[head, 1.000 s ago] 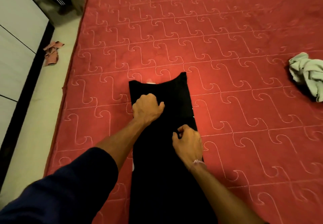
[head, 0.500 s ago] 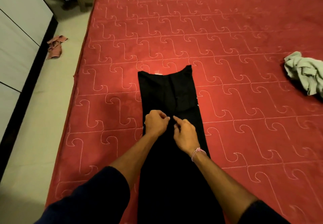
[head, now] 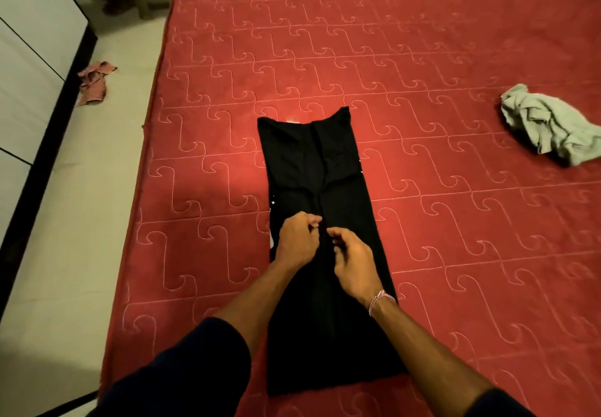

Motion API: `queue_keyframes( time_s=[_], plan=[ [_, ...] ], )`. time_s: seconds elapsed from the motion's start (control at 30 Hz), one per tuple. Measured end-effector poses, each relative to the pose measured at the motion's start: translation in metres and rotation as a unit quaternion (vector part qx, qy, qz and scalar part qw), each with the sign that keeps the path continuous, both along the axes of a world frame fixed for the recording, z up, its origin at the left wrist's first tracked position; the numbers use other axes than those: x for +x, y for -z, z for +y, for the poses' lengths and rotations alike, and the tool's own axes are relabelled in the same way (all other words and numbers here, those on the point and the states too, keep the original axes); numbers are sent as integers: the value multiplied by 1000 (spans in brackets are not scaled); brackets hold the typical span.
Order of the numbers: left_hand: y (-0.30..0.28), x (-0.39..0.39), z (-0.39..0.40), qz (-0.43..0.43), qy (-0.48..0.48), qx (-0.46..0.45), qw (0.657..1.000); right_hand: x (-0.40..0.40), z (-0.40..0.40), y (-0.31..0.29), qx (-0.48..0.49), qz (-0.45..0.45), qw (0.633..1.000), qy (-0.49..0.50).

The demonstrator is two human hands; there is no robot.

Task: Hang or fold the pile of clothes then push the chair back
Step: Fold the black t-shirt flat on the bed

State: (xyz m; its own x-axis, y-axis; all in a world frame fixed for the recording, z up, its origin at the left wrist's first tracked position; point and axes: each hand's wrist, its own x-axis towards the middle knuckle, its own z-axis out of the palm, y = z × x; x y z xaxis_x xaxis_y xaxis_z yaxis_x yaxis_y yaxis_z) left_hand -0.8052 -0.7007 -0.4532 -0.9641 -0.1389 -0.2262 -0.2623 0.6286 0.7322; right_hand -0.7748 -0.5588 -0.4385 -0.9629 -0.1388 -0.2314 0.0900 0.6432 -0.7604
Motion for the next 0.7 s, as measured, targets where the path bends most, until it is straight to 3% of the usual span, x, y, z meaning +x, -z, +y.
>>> queue_keyframes(
  time_s=[0.1, 0.2, 0.37, 0.47, 0.57, 0.7],
  plan=[
    [-8, 28, 12, -30, -12, 10, 999, 31, 5, -3, 75, -22, 995, 58],
    [-14, 57, 24, -73, -68, 2, 995, 67, 6, -7, 173, -59, 983, 19],
    [-36, 104, 45, -138, -73, -151, 976, 106, 10, -14, 212, -51, 976, 7],
    [-47, 127, 58, -162, -69, -178, 968, 132, 13, -19, 254, -72, 964, -19],
    [-47, 145, 68, -161, -71, -169, 970, 148, 20, -17, 190, -64, 979, -24],
    [-40, 164, 75, -142, -105, -33, 984, 160, 30, -10, 101, -48, 994, -6]
  ],
)
